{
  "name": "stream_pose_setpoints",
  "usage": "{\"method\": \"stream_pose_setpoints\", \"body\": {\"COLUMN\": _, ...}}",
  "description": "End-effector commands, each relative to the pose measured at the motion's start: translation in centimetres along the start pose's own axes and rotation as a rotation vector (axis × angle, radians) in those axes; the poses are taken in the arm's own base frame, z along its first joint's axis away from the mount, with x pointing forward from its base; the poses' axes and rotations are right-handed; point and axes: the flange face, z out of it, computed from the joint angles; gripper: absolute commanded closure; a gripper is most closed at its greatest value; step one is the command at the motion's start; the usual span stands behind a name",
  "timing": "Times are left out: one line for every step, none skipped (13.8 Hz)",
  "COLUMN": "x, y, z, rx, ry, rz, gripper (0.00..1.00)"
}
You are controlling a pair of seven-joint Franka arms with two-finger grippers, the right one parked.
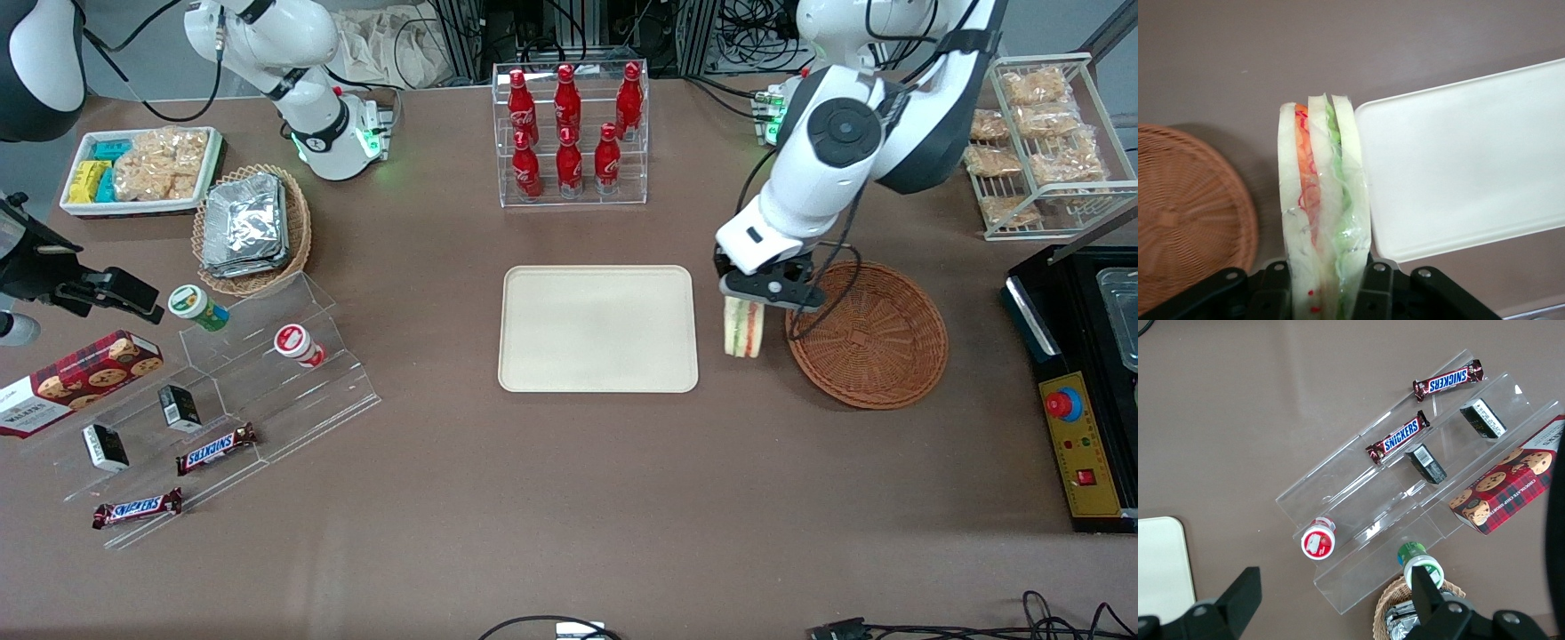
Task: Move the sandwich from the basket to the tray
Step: 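Carry the sandwich over to the white tray with the left gripper, then lower the sandwich onto the tray with the left gripper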
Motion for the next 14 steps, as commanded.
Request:
{"method": "stream_pose_setpoints", "body": {"x": 0.6, "y": 2.6, "z": 1.9, "rx": -0.035, "ry": 0.027, "rz": -0.01, "gripper": 0.67}}
{"method": "stream_pose_setpoints", "body": {"x": 0.5, "y": 3.4, "z": 2.8, "rx": -0.042, "ry": 0.021, "rz": -0.007, "gripper": 0.67}}
{"method": "stream_pose_setpoints", "body": {"x": 0.4, "y": 4.1, "z": 3.6, "rx": -0.028, "ry": 0.013, "rz": 0.004, "gripper": 0.67}}
{"method": "stream_pose_setpoints", "body": {"x": 0.2, "y": 5.0, "z": 4.7, "rx": -0.009, "ry": 0.012, "rz": -0.001, "gripper": 0.67}}
{"method": "stream_pose_setpoints", "body": {"x": 0.1, "y": 6.1, "z": 6.0, "rx": 0.009, "ry": 0.021, "rz": -0.005, "gripper": 0.67}}
{"method": "stream_pose_setpoints", "body": {"x": 0.1, "y": 7.0, "z": 7.6, "rx": 0.014, "ry": 0.027, "rz": -0.013, "gripper": 0.67}}
{"method": "stream_pose_setpoints", "body": {"x": 0.1, "y": 8.1, "z": 9.1, "rx": 0.012, "ry": 0.042, "rz": -0.028, "gripper": 0.67}}
{"method": "stream_pose_setpoints", "body": {"x": 0.0, "y": 8.8, "z": 10.3, "rx": 0.013, "ry": 0.05, "rz": -0.041, "gripper": 0.67}}
{"method": "stream_pose_setpoints", "body": {"x": 0.1, "y": 9.0, "z": 11.5, "rx": 0.01, "ry": 0.056, "rz": -0.058, "gripper": 0.67}}
{"method": "stream_pose_setpoints", "body": {"x": 0.0, "y": 9.2, "z": 12.5, "rx": 0.006, "ry": 0.051, "rz": -0.066, "gripper": 0.67}}
{"method": "stream_pose_setpoints", "body": {"x": -0.5, "y": 9.7, "z": 13.4, "rx": 0.003, "ry": 0.047, "rz": -0.051, "gripper": 0.67}}
{"method": "stream_pose_setpoints", "body": {"x": -0.7, "y": 9.8, "z": 14.2, "rx": -0.005, "ry": 0.042, "rz": -0.049, "gripper": 0.67}}
{"method": "stream_pose_setpoints", "body": {"x": -0.9, "y": 9.9, "z": 15.0, "rx": -0.008, "ry": 0.028, "rz": -0.046, "gripper": 0.67}}
{"method": "stream_pose_setpoints", "body": {"x": -1.2, "y": 10.2, "z": 15.7, "rx": -0.01, "ry": 0.016, "rz": -0.04, "gripper": 0.67}}
